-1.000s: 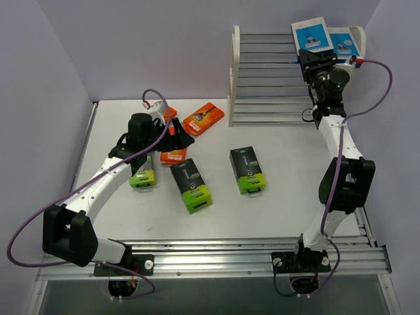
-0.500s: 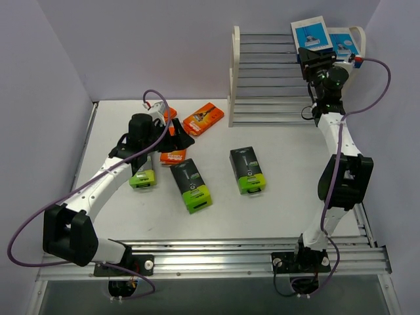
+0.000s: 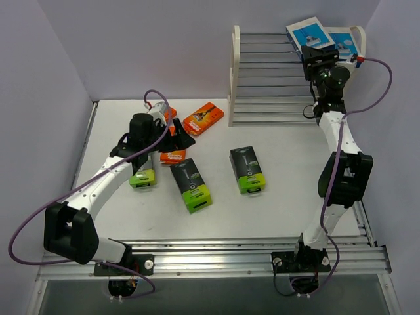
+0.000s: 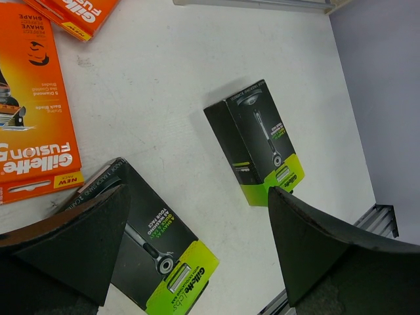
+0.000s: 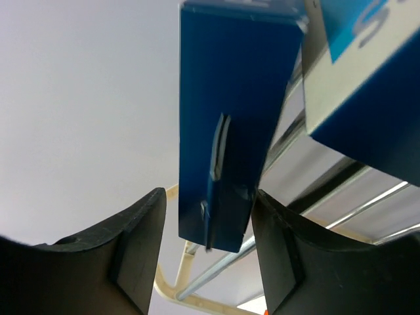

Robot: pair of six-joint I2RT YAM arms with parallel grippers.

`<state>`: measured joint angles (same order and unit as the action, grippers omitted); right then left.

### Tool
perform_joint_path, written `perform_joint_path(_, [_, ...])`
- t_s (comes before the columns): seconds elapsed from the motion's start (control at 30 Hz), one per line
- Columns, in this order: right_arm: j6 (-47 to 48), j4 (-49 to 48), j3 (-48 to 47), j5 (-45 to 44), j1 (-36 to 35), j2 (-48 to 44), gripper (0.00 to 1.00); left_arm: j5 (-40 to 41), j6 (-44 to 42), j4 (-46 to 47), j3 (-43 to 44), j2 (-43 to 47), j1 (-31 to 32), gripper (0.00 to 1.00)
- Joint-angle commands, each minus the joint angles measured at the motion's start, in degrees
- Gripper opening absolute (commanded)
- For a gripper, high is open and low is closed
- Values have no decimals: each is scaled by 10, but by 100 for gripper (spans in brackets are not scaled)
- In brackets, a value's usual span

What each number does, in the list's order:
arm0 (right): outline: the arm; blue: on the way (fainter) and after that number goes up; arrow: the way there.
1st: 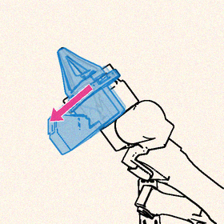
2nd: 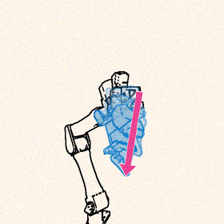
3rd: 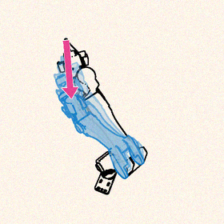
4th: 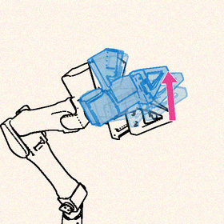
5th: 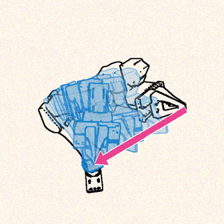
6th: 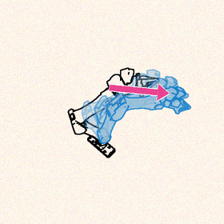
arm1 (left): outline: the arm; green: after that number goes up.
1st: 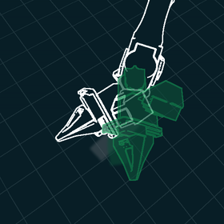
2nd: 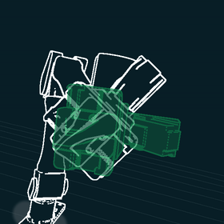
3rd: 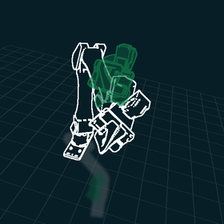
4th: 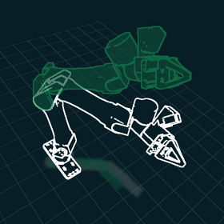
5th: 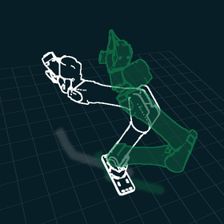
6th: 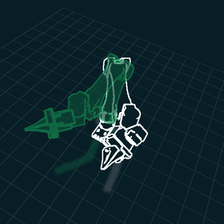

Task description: Place and organize the shaving razors onto the shelf

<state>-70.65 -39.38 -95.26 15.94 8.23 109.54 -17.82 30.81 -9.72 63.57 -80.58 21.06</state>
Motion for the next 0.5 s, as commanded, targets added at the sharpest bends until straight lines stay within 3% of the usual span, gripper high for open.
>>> perform_joint_path(0.0, [1,-36,-41,12,6,-3,50,-11,-5,7,16,-3,3,94])
perform_joint_path(0.23, [-10,-36,-50,26,8,4,60,-10,-4,7,17,-3,3,94])
perform_joint_path(0.47, [-6,-34,-50,37,8,3,63,-16,0,7,17,-5,3,94])
